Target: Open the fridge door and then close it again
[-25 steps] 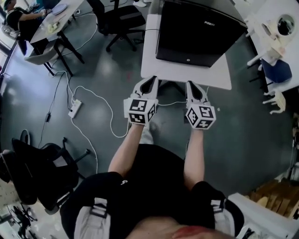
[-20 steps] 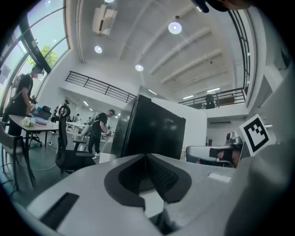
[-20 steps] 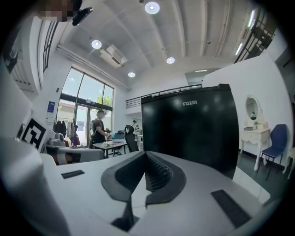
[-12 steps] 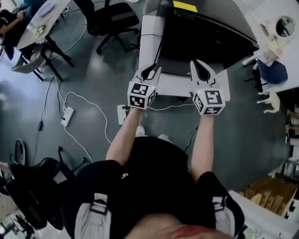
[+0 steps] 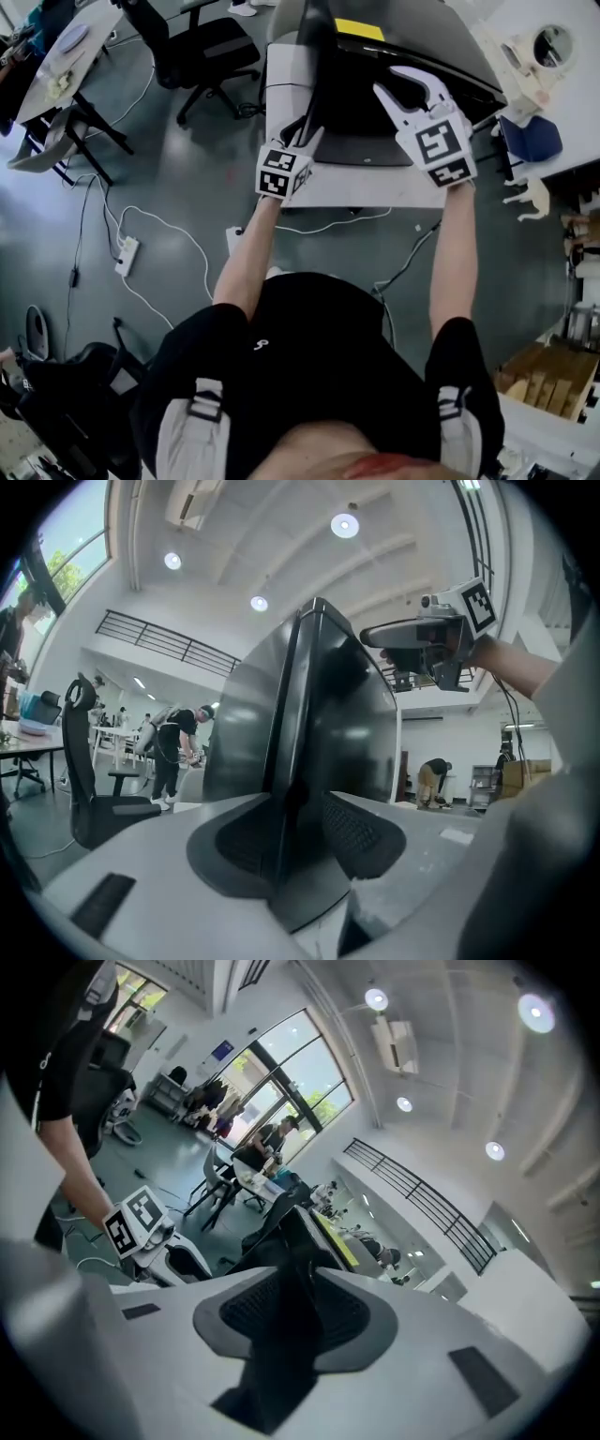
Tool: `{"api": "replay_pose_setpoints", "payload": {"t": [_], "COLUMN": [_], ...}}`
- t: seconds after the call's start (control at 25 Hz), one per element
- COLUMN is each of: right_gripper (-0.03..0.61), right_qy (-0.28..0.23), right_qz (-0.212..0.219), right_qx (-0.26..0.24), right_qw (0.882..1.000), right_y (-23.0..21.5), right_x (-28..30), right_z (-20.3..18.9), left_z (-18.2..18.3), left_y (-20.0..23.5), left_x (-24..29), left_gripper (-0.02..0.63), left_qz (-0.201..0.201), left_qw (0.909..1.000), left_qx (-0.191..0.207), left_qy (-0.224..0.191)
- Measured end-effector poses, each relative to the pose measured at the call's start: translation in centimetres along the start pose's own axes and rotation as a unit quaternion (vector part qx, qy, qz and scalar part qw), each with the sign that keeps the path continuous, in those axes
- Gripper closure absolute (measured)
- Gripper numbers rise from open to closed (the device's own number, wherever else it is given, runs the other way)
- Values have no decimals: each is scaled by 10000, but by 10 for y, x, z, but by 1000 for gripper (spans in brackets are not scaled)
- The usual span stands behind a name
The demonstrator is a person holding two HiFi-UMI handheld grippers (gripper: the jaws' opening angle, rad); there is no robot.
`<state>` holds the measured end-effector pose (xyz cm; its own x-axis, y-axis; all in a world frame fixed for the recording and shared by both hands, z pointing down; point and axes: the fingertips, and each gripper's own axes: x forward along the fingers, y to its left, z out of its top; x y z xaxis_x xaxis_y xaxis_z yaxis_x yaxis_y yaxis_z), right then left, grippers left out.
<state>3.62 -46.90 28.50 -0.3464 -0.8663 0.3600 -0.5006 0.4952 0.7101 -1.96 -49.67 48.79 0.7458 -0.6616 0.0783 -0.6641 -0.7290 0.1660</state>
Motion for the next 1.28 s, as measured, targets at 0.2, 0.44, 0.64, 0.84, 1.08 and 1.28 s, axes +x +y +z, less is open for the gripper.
{"api": "replay_pose_setpoints", "payload": {"t": [0.2,0.44,0.64,0.84,1.08,1.28], "right_gripper": [458,470,477,482,486,502], "right_qy": [99,197,125,187,269,354], "right_qz": [128,507,479,518,468,467], "right_qx": [-300,-496,-429,-389,-456,-503], "right_qw": [9994,9973,9979,9977,9975,9970], "right_y": [-11,-3,-2,-2,0,4], "right_x": [6,20,22,22,19,20], "right_z": [7,5,7,8,8,9], "left_z": [9,9,10,10,10,8], "left_y": [2,2,-2,-1,-3,-2], "left_x": [13,14,16,14,13,10], "left_gripper": [443,437,440,440,442,443], "left_qz": [-373,-966,-1045,-954,-884,-739], "left_qw": [9992,9951,9940,9951,9960,9969], "left_qx": [113,197,328,254,164,238], "left_qy": [-45,-50,-77,-37,10,96]}}
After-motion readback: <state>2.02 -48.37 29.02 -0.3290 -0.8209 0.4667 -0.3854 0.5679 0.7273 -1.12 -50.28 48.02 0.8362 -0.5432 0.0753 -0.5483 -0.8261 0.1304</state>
